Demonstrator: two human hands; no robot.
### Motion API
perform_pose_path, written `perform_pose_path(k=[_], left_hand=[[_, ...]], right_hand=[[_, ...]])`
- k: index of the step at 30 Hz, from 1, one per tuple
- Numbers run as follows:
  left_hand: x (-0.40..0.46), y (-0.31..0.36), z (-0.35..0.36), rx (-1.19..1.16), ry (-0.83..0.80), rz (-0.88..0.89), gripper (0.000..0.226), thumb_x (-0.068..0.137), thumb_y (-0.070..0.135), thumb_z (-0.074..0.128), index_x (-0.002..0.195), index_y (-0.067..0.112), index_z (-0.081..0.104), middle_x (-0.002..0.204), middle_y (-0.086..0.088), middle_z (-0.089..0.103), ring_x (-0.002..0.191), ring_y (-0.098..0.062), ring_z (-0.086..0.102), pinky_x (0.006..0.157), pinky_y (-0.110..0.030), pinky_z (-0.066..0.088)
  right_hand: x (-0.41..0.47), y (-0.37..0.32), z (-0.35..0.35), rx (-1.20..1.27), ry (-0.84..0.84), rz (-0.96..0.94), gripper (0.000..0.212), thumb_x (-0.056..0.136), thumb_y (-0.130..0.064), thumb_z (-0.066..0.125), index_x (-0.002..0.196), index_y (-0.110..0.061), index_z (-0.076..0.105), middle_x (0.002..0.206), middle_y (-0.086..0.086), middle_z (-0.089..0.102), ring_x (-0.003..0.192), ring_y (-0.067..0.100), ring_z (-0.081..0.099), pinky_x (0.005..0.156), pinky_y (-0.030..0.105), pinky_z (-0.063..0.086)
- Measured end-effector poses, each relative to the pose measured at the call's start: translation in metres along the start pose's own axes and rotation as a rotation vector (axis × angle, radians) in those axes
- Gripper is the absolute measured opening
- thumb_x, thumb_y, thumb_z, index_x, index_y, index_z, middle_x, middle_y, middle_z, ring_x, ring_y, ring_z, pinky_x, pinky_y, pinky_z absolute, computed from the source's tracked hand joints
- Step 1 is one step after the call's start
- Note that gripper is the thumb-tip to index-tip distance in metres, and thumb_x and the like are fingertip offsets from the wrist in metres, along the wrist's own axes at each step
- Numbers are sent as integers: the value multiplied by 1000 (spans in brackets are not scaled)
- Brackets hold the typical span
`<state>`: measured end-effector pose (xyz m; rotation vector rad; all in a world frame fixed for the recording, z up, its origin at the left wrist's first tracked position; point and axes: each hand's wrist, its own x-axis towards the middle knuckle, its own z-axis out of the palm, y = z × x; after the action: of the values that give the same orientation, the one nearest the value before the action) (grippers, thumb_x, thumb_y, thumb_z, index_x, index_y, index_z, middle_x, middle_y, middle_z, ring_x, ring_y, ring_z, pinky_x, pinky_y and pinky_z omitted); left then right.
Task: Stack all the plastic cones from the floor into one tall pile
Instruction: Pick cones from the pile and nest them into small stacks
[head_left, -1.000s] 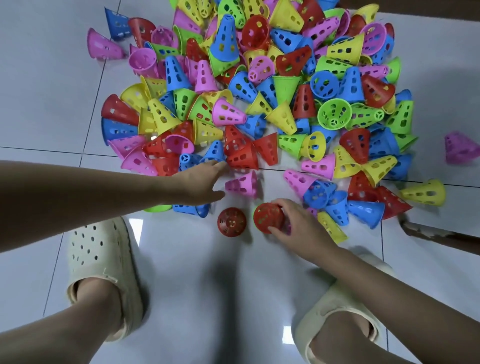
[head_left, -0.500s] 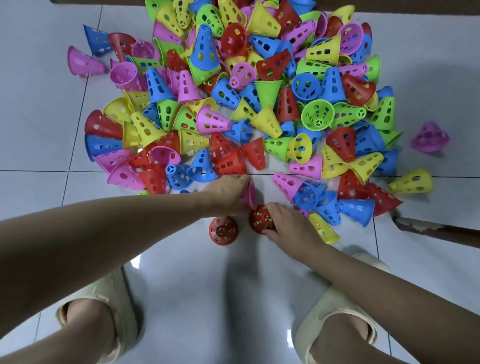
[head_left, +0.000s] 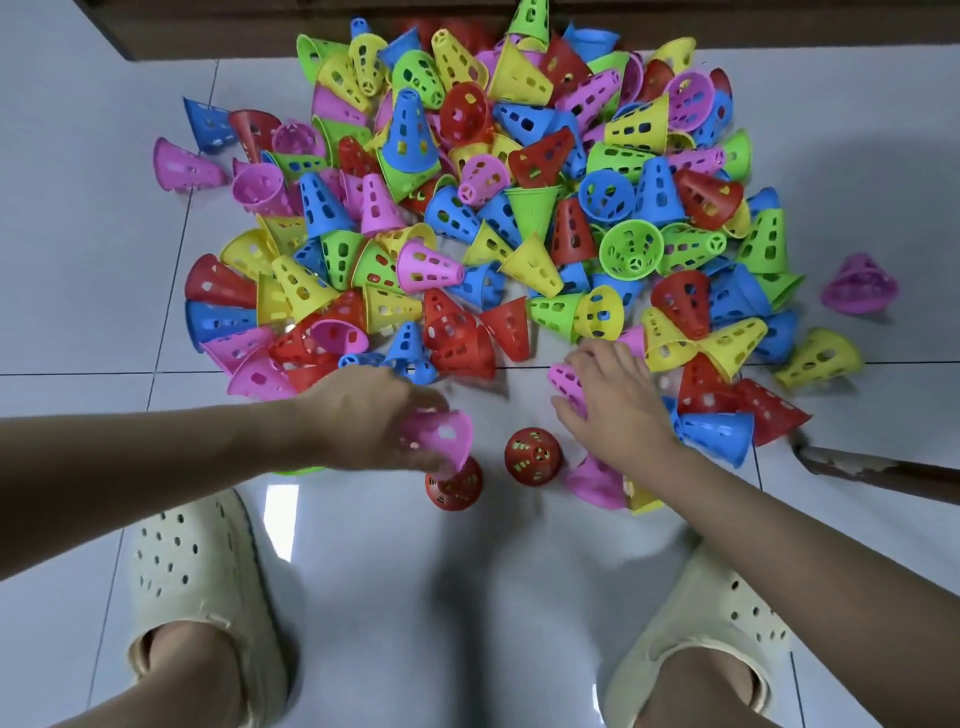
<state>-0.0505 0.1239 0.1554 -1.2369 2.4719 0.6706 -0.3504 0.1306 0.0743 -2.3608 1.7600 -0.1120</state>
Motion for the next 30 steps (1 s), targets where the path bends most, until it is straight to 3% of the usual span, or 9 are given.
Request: perform_pose_path(k=[4,9,16,19,23,27,30], left_hand=[[-19,9,19,223,-40,95,62,72,84,48,112,39,62,84,13,65,73,-11,64,57,-24,50],[-16,19,50,214,-92,150,60,79,61,70,128,30,55,96,4,59,76,-28,65,59,-32,43],[6,19,80,267,-173,87,54,93,51,61,132,19,43,113,-5,56,91,-30,64,71,-38,47],[15,15,83,260,-117,27,56,93,55,59,131,18,39,112,-4,58,89,-29,65,66,-37,48],[29,12,77,223,-26,-53,53,92,53,61,125,16,43,109,-6,56,86,-29,63,60,-36,45],[45,4,72,205,95,12,48,93,41,64,132,19,47,117,-4,58,103,-27,59,78,-37,46],[54,0,63,104,114,35,56,91,38,69,139,18,48,131,-4,60,119,-27,56,94,-38,46]], right_hand=[[15,10,5,-177,-122,-29,51,89,-50,56,121,-11,59,117,6,59,107,27,53,96,42,38],[14,14,12,-273,-180,-24,52,90,-52,56,121,-10,59,113,8,65,104,28,58,93,42,38],[12,13,21,-293,-250,-43,48,94,-49,50,125,-13,56,117,8,64,110,28,57,101,42,33],[10,14,16,-123,-163,-35,46,94,-44,53,128,-14,58,118,7,66,112,28,57,100,41,33],[0,4,1,122,73,81,49,91,-49,51,126,-17,62,120,2,67,113,23,54,92,38,35],[-19,-15,-13,523,43,187,54,93,-47,60,138,-20,53,130,-4,59,120,14,48,106,36,37],[-35,-26,-16,682,-13,198,64,88,-40,73,145,-25,47,131,-21,48,117,-6,40,102,13,30]])
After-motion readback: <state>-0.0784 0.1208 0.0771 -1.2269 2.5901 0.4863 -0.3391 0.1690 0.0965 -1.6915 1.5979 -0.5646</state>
